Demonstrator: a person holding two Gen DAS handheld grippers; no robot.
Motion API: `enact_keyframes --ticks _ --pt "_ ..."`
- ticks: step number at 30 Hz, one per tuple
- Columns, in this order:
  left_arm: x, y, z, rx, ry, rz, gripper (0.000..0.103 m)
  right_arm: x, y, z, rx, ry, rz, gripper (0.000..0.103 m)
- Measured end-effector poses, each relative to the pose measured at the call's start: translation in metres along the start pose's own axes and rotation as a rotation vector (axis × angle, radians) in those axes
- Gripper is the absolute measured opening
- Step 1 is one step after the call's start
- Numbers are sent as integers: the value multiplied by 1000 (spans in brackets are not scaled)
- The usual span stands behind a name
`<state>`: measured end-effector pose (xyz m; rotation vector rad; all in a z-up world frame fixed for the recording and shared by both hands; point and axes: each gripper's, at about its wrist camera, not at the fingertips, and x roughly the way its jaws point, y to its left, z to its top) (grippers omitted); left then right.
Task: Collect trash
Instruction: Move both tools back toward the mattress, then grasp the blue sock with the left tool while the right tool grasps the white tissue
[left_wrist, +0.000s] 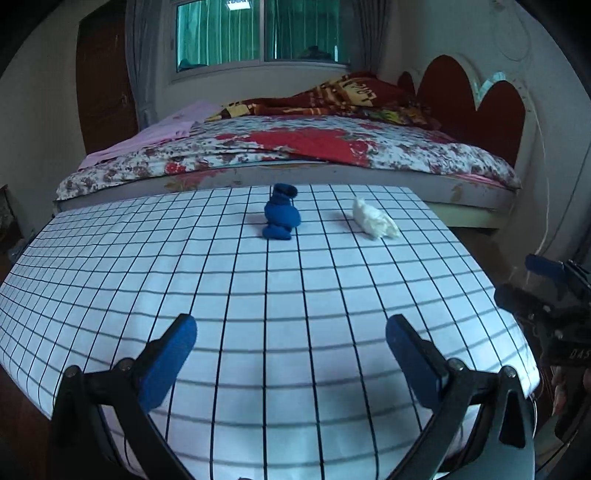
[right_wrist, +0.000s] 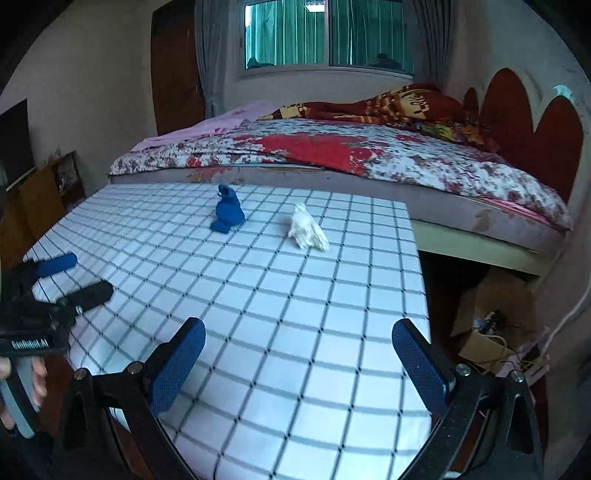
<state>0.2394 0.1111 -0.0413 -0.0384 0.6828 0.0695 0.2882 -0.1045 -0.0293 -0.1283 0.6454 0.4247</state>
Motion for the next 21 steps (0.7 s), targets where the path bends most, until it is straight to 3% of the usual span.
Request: enact_keyframes --ticks 9,13,21 --pt "61 10 27 2 42 11 102 74 0 38 -46 39 39 101" --pt "101 16 40 -11 67 37 102 118 -4 52 -52 64 44 94" --pt "177 22 70 -45 116 8 101 197 -19 78 -62 140 38 87"
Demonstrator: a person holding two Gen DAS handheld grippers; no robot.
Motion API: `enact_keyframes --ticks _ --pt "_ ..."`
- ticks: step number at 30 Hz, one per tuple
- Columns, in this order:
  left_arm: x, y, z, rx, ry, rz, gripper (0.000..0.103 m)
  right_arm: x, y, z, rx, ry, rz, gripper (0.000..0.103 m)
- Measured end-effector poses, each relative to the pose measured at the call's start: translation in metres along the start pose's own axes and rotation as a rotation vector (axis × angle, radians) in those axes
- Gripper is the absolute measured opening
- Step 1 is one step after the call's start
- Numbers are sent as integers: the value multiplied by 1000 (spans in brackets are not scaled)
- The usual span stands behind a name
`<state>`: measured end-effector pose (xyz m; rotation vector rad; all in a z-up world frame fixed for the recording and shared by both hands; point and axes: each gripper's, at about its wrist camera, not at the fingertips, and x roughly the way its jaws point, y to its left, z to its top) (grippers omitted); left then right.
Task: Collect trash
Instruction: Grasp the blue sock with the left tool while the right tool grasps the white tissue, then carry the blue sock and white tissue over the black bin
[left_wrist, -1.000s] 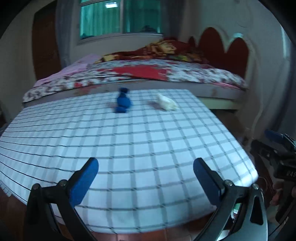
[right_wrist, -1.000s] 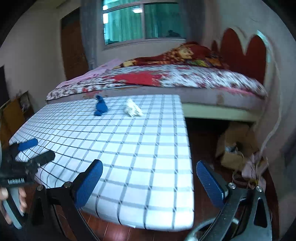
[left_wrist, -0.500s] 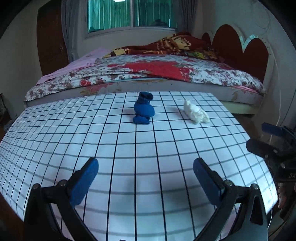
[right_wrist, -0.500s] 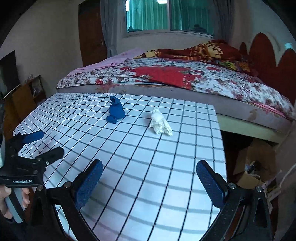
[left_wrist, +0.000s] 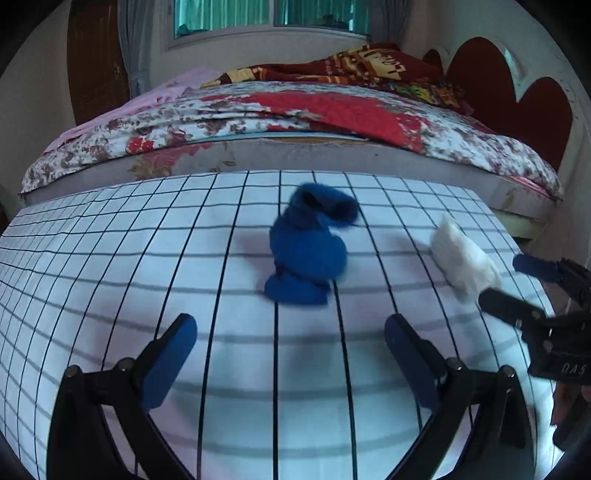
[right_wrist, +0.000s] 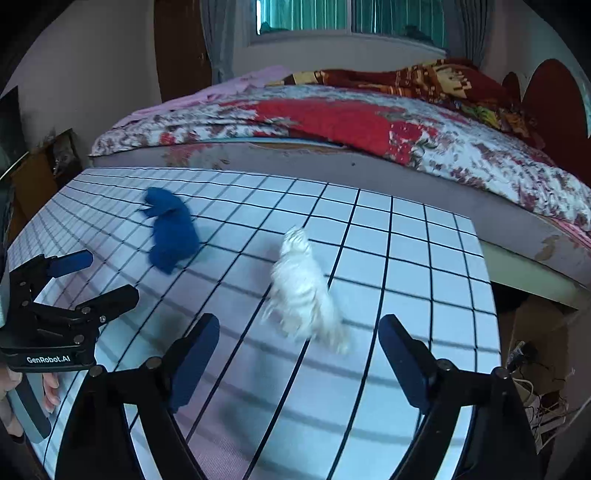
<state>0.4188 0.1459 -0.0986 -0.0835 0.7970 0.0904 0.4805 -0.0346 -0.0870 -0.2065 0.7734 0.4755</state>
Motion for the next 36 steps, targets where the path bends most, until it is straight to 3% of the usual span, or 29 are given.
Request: enact_keyframes --ticks 2,6,10,12,15,17,23,36 --pt "9 2 8 -21 1 -21 101 12 -3 4 -3 15 1 78" --pt "23 0 21 -28 2 -26 100 25 -7 10 2 21 12 72" --pt "40 0 29 -19 32 -19 89 29 -6 14 -7 26 17 66" --pt "47 1 29 -20 59 -27 81 31 -6 14 -7 34 15 62" --pt "48 3 24 -24 81 -61 50 29 -8 12 7 42 24 47" --pt "43 3 19 -21 79 -65 39 26 -8 10 17 42 21 45" --pt "13 11 0 -17 58 -80 33 6 -5 -1 32 22 45 33" --pt "-96 5 -54 28 -48 -49 33 -107 28 -40 52 -156 26 30"
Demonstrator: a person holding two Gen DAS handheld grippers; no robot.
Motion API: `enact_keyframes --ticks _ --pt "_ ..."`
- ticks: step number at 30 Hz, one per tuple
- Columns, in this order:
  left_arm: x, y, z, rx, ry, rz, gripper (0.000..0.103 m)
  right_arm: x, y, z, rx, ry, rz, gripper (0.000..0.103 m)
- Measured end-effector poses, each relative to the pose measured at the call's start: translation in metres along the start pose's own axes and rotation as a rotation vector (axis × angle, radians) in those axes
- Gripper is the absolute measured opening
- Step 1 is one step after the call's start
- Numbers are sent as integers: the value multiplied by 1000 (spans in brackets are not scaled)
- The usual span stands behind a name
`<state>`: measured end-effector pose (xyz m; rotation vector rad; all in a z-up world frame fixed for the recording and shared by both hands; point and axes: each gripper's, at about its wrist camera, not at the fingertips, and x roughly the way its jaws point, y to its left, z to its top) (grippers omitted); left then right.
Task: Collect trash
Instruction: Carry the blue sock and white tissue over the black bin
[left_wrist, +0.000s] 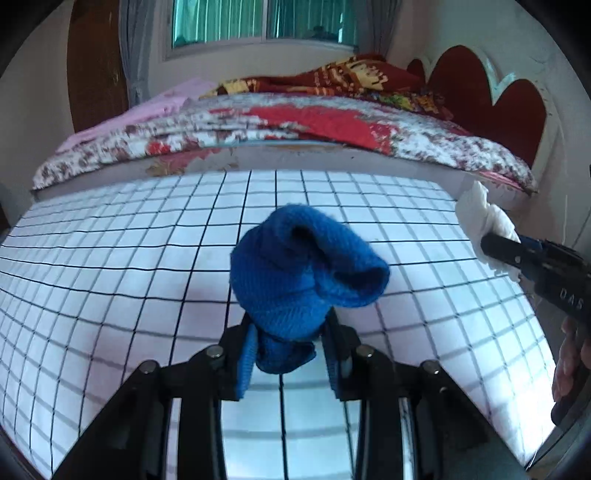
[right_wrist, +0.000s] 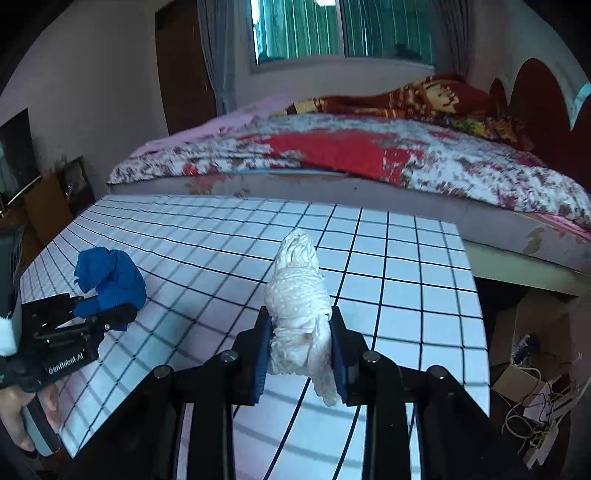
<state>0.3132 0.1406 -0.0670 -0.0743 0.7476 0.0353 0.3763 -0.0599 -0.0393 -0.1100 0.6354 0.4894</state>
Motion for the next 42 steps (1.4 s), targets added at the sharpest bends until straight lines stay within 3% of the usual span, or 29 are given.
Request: enact_keyframes --ticks 9,18,29,42 --pt "-90 -22 -28 15 -104 10 33 -88 25 -26 -9 -76 -3 31" --pt "-148 -46 -53 23 -170 -23 33 -162 36 -54 2 -133 -13 31" --pt "-172 -88 -76 60 -203 -131 33 -222 22 -93 35 -173 -85 31" --pt "-171 -183 -92 186 -197 -327 33 -296 -36 -138 107 -188 -262 31"
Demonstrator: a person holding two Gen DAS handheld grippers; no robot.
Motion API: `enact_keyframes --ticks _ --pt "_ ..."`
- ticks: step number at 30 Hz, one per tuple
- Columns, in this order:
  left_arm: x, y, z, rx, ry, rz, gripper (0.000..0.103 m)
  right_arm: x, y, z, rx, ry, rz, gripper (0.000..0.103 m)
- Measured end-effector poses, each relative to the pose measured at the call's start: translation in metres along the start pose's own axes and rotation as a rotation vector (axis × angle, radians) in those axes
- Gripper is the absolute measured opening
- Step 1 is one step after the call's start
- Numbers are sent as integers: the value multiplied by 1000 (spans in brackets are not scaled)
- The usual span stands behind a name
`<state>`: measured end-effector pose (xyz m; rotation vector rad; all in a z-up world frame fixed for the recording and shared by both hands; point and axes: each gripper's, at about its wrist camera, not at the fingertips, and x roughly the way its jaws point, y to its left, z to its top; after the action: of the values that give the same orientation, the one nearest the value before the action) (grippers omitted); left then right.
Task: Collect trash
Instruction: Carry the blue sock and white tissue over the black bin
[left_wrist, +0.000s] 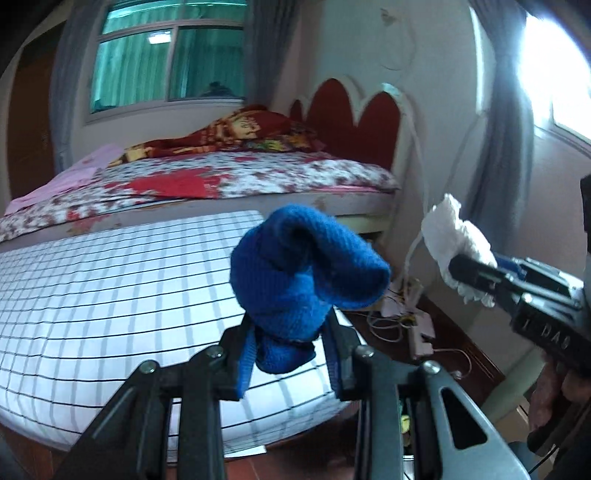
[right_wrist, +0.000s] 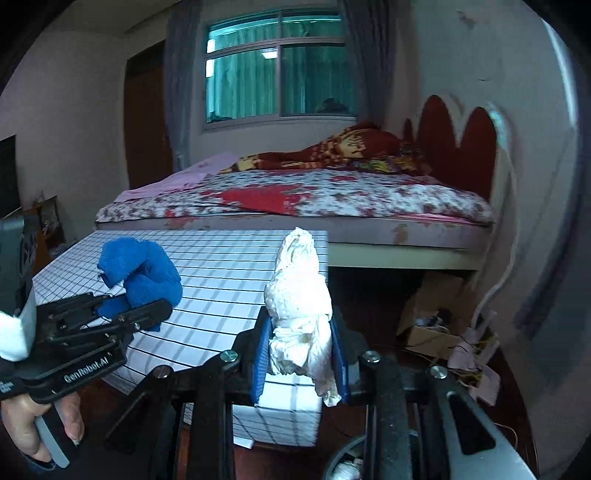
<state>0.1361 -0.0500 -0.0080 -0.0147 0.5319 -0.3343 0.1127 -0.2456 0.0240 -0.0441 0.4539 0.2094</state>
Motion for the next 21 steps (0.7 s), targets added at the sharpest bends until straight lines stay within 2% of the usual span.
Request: enact_keyframes --ticks 9,21 --pt "-1 -49 -9 52 12 -87 33 -34 -44 -18 37 0 -76 31" --pt "18 -102 -32 121 58 -164 33 -46 -96 -66 113 43 -124 31"
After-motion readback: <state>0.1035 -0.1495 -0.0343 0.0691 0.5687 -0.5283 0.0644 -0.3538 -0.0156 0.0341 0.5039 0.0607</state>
